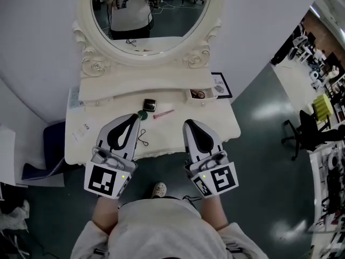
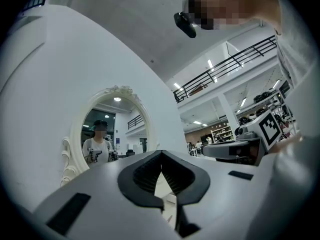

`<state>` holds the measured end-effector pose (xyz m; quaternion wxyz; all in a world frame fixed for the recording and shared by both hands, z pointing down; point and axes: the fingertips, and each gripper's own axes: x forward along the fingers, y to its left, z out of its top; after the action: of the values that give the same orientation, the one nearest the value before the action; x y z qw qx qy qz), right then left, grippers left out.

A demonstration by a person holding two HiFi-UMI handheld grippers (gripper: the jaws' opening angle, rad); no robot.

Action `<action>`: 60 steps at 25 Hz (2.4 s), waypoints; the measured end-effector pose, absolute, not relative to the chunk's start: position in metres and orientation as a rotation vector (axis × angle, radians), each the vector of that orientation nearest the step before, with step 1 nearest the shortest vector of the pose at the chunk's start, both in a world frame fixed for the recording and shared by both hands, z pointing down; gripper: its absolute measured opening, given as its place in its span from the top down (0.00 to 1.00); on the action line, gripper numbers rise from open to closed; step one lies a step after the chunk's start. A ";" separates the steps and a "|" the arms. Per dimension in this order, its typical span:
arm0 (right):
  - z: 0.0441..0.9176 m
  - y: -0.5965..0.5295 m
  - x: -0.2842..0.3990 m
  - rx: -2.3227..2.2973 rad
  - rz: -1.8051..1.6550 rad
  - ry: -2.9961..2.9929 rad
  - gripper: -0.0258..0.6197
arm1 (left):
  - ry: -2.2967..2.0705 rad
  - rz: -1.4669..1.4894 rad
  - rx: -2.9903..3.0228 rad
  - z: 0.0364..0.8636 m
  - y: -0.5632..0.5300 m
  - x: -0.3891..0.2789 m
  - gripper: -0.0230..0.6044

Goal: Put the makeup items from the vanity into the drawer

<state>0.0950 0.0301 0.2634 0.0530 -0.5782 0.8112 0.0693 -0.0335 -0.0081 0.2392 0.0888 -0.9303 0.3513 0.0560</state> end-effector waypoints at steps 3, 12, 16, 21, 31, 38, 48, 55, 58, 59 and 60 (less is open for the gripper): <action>0.265 0.024 0.103 -1.727 0.225 2.497 0.92 | 1.066 0.084 -2.784 0.250 -0.011 -0.024 0.94; 0.277 0.008 0.119 -1.655 0.162 2.518 0.92 | 1.085 0.020 -2.795 0.264 -0.016 -0.006 0.94; 0.281 -0.002 0.118 -1.647 0.124 2.513 0.92 | 1.120 0.002 -2.794 0.268 -0.024 -0.010 0.94; 0.282 -0.015 0.112 -1.650 0.119 2.513 0.92 | 1.093 0.020 -2.791 0.266 -0.039 -0.015 0.94; 0.281 -0.053 0.091 -1.681 0.131 2.504 0.92 | 1.013 0.000 -2.816 0.266 -0.078 -0.026 0.94; 0.295 -0.085 0.077 -1.760 0.087 2.509 0.92 | 0.984 -0.004 -2.840 0.271 -0.111 -0.042 0.94; 0.338 -0.127 0.061 -1.860 -0.036 2.550 0.92 | 0.939 -0.013 -2.874 0.284 -0.155 -0.057 0.94; 0.387 -0.152 0.055 -1.954 -0.229 2.595 0.92 | 0.890 -0.035 -2.917 0.300 -0.180 -0.058 0.94; 0.420 -0.156 0.055 -2.003 -0.381 2.620 0.92 | 0.859 -0.053 -2.940 0.309 -0.186 -0.056 0.94; 0.432 -0.157 0.054 -2.015 -0.437 2.631 0.92 | 0.849 -0.059 -2.950 0.312 -0.188 -0.056 0.94; 0.445 -0.157 0.053 -2.024 -0.493 2.642 0.92 | 0.840 -0.063 -2.960 0.316 -0.190 -0.055 0.94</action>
<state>0.0530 -0.1570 0.4445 -0.1114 -0.5979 0.7803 -0.1456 -0.0551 -0.1902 0.3157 0.0319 -0.9613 0.2727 -0.0204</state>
